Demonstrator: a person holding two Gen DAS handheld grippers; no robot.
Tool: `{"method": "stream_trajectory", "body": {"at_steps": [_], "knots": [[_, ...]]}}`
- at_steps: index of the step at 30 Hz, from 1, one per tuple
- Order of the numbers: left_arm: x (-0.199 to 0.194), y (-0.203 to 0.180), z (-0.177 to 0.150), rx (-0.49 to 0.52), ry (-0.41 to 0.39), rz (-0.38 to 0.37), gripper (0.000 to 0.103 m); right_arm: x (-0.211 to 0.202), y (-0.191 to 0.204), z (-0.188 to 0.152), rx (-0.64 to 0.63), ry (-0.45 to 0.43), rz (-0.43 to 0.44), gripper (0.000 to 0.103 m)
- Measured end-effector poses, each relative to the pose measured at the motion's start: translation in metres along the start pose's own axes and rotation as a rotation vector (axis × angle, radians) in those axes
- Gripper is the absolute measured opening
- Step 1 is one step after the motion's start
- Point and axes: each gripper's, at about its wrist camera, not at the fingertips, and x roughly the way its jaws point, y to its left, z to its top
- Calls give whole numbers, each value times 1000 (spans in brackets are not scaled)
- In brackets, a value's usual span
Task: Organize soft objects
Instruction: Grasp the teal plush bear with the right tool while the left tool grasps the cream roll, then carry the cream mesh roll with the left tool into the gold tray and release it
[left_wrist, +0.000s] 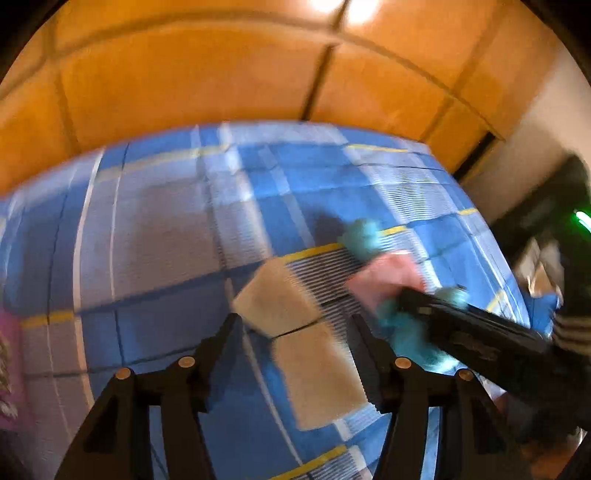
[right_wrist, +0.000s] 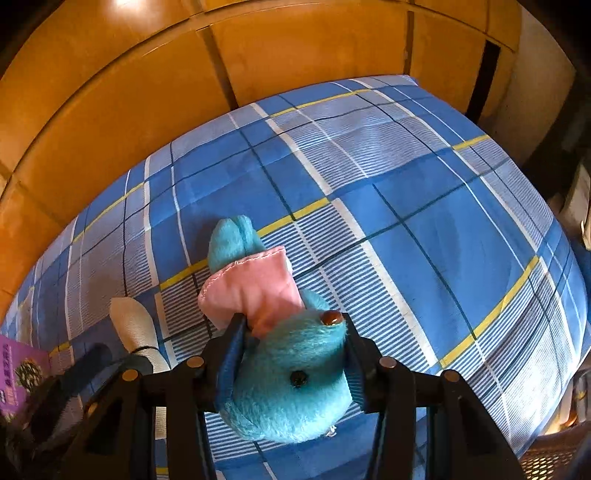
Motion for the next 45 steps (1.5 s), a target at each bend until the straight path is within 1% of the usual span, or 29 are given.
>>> {"method": "stream_trajectory", "body": {"at_steps": [1,2,3,4,6,8,9,11,12,13,14,15,18,21,22,26,29,32,34,36,39,41,45], "knots": [[-2,-3,1,16,-6,12,55,0,-1,0,4,0,3,49],[1,-1,3,2,10,-2,57,0,-4,1,17,2,10,49],[6,5,5,-34,38,-16,64,0,-6,2,27,3,18,49],[8,10,5,-58,48,-11,69,0,-5,1,24,2,18,49],[15,15,5,-75,68,-1,69,-1,-4,0,11,-1,6,49],[25,18,0,-99,115,-10,69,-1,-3,0,6,1,7,49],[29,18,-2,-106,124,-9,67,0,-1,0,-6,1,2,49],[34,19,-9,-106,140,-7,58,0,4,0,-34,-2,-12,49],[32,19,-11,-85,118,4,38,1,8,-1,-59,0,-24,49],[31,19,-13,-77,123,-21,19,3,10,-2,-76,3,-32,49],[31,20,-14,-85,131,-34,19,4,13,-3,-94,5,-40,49],[29,22,-15,-90,130,-37,16,7,17,-4,-123,13,-53,49],[19,24,-20,-38,117,-4,15,16,28,-7,-189,41,-92,53],[5,27,-20,27,95,43,15,16,30,-9,-213,33,-109,53],[0,30,-17,35,88,55,15,17,32,-10,-230,32,-118,52],[-42,49,8,28,-1,79,15,16,44,-17,-306,9,-153,52],[-89,70,31,10,-100,109,15,17,48,-19,-347,-5,-170,52],[-133,102,51,-25,-183,167,15,16,53,-23,-378,-18,-186,52],[-158,127,58,-55,-228,208,15,16,54,-23,-387,-22,-191,52],[-184,157,62,-89,-274,265,15,16,53,-22,-388,-21,-193,52],[-219,207,52,-163,-317,337,15,17,53,-22,-384,-15,-189,54],[-239,243,34,-218,-335,384,15,17,53,-22,-381,-14,-189,54],[-267,284,-11,-264,-351,446,15,18,55,-25,-396,-22,-201,54]]}}
